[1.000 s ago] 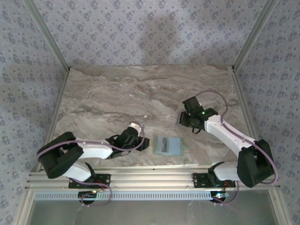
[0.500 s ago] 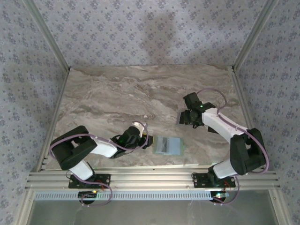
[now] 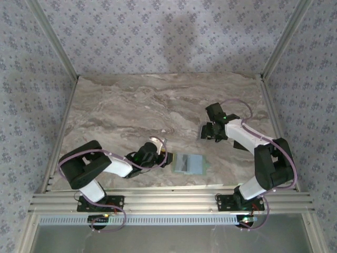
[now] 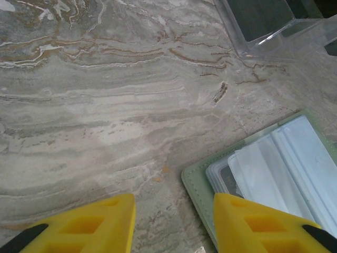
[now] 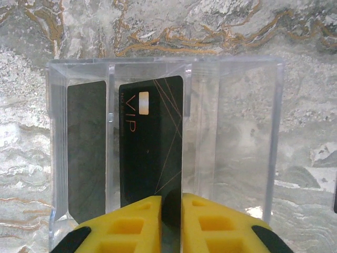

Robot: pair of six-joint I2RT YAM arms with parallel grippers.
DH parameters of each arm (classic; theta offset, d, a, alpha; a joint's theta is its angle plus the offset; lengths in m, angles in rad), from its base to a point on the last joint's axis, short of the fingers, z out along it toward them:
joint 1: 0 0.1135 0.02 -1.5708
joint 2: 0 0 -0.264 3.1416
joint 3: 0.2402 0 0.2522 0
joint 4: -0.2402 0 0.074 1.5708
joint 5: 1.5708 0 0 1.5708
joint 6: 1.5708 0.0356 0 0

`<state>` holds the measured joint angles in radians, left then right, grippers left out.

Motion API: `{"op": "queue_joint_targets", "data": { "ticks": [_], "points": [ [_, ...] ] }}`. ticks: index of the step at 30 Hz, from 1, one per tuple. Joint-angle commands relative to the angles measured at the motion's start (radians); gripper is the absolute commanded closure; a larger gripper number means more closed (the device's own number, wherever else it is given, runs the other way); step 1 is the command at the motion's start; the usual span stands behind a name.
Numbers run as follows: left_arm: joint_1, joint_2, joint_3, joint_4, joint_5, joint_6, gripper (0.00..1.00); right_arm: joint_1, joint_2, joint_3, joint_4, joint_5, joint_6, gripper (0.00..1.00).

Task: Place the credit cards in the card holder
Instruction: Pick up the credit card from the storage box.

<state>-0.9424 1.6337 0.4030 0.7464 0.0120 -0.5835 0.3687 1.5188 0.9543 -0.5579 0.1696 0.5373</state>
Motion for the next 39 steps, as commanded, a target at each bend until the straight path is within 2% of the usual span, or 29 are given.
{"op": "queue_joint_targets", "data": {
  "ticks": [1,17,20,23,26,28,31,34,39],
  "points": [
    [-0.002,0.04,-0.02,-0.012,0.046,0.003,0.57,-0.001,-0.027,0.026,-0.025,0.038,0.001,0.85],
    [-0.002,0.063,-0.02,0.005,0.053,-0.002,0.58,0.015,-0.03,0.067,-0.051,0.043,-0.018,1.0],
    [-0.001,0.056,-0.022,0.004,0.052,-0.001,0.59,0.027,-0.051,0.077,-0.08,0.051,-0.015,1.0],
    [0.001,0.035,-0.032,-0.004,0.051,0.0,0.59,0.055,-0.125,0.069,-0.089,0.097,-0.002,1.0],
    [0.002,-0.006,-0.047,-0.022,0.046,0.0,0.58,0.1,-0.248,0.038,-0.09,0.177,0.016,1.0],
    [0.002,-0.045,-0.054,-0.054,0.031,0.003,0.57,0.116,-0.341,0.0,-0.078,0.182,0.025,1.0],
    [0.001,-0.114,-0.056,-0.12,0.016,0.015,0.55,0.133,-0.461,-0.072,-0.048,0.088,0.027,1.0],
    [-0.004,-0.176,-0.057,-0.163,0.02,0.02,0.54,0.134,-0.521,-0.151,0.018,-0.128,0.027,1.0],
    [-0.045,-0.203,-0.011,-0.241,0.017,0.054,0.54,0.138,-0.523,-0.271,0.105,-0.466,0.044,1.0]
  ]
}}
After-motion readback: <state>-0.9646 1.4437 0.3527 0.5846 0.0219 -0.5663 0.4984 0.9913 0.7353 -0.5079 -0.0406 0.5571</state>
